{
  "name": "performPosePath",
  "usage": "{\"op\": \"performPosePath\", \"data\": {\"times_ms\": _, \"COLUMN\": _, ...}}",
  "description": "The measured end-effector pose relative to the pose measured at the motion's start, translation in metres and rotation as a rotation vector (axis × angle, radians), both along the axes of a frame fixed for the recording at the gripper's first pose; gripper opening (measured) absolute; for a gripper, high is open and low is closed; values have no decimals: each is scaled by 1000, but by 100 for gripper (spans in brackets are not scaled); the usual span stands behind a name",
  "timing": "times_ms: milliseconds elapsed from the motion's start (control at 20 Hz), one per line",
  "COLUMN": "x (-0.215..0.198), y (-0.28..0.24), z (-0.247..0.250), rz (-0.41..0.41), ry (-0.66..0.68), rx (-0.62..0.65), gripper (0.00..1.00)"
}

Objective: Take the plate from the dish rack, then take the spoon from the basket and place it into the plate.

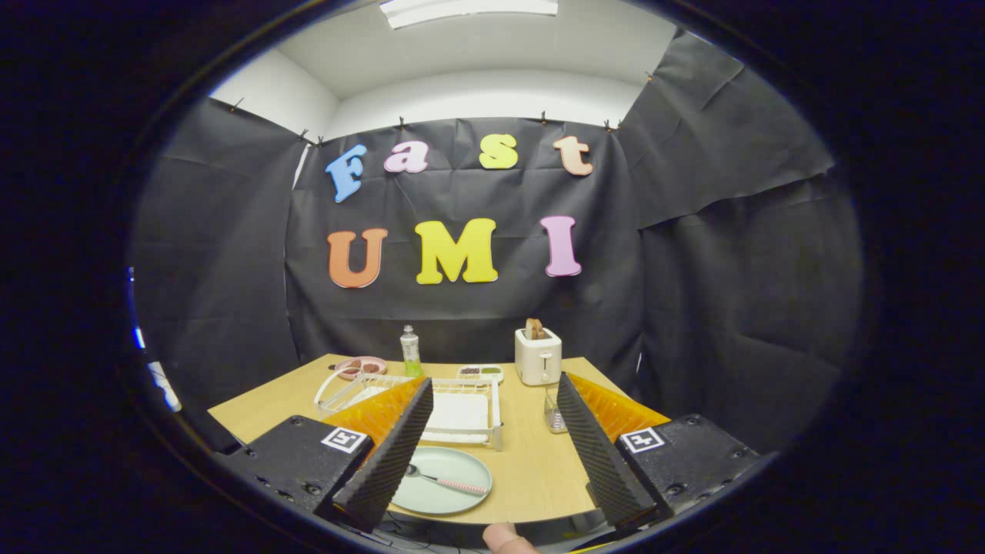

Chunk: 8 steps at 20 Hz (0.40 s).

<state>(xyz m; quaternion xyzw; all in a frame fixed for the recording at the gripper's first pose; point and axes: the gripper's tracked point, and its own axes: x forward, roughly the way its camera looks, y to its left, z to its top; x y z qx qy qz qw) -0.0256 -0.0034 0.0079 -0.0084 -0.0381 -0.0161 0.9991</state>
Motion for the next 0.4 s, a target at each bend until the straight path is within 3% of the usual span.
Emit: {"op": "performPosePath", "data": {"times_ms": 400, "x": 0, "y": -6, "z": -3, "rz": 3, "ry": 24, "rx": -11, "gripper": 100}}
